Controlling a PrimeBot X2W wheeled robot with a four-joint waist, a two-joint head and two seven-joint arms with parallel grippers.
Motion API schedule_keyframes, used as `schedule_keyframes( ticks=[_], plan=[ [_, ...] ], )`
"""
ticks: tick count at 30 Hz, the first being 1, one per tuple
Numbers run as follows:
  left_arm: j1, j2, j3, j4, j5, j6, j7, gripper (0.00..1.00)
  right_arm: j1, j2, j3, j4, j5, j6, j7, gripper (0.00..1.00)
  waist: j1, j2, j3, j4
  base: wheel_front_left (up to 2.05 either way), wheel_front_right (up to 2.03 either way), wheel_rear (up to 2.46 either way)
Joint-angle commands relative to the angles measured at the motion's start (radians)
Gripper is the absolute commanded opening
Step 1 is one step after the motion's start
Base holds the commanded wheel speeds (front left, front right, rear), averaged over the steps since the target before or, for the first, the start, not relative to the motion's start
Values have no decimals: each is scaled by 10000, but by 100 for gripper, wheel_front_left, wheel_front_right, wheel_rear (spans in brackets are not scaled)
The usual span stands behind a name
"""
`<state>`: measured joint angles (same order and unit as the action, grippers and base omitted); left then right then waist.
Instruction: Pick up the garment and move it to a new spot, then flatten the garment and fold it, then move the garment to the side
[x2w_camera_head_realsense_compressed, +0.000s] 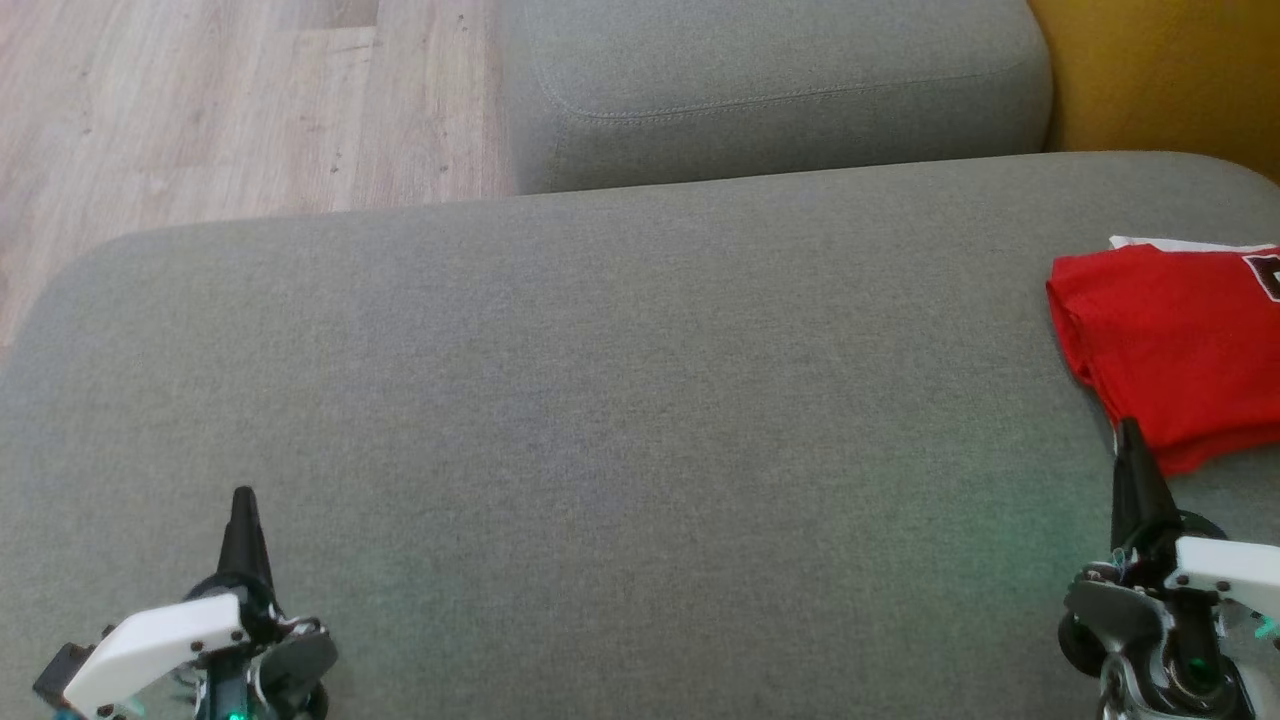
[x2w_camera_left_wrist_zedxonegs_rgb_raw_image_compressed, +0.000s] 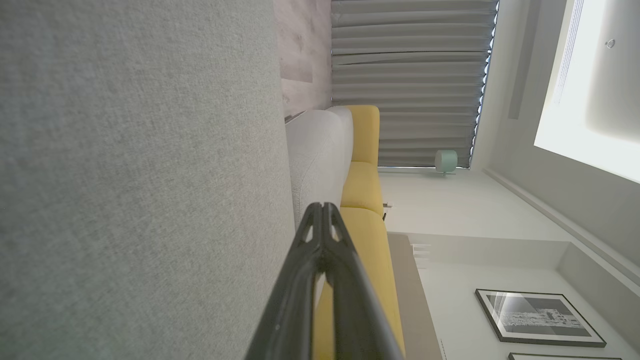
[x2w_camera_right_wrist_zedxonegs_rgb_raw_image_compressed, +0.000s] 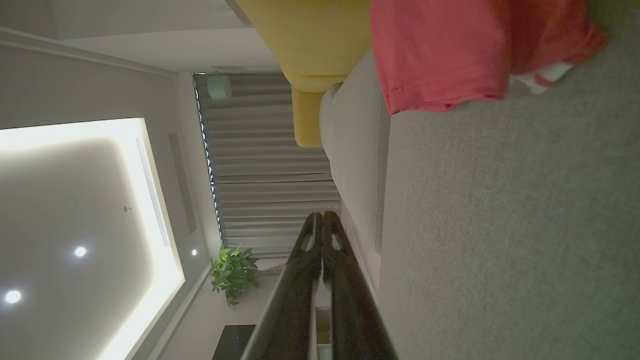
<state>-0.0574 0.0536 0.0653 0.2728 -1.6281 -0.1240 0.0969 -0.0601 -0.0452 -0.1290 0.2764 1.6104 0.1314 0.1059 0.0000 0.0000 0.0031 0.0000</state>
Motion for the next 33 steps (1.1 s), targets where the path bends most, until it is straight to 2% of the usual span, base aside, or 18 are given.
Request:
schedule_keyframes(
  ticks=[1,33],
  plan=[
    [-495,61,359,-280,90,-67,62,0,-474,-90,197,-319,19,-7,36,0,0,0,0,0,0,0,0],
    [-499,27,408,-279,131,-67,101,0,-476,-75,175,-318,1,-7,54,0,0,0,0,0,0,0,0]
  ],
)
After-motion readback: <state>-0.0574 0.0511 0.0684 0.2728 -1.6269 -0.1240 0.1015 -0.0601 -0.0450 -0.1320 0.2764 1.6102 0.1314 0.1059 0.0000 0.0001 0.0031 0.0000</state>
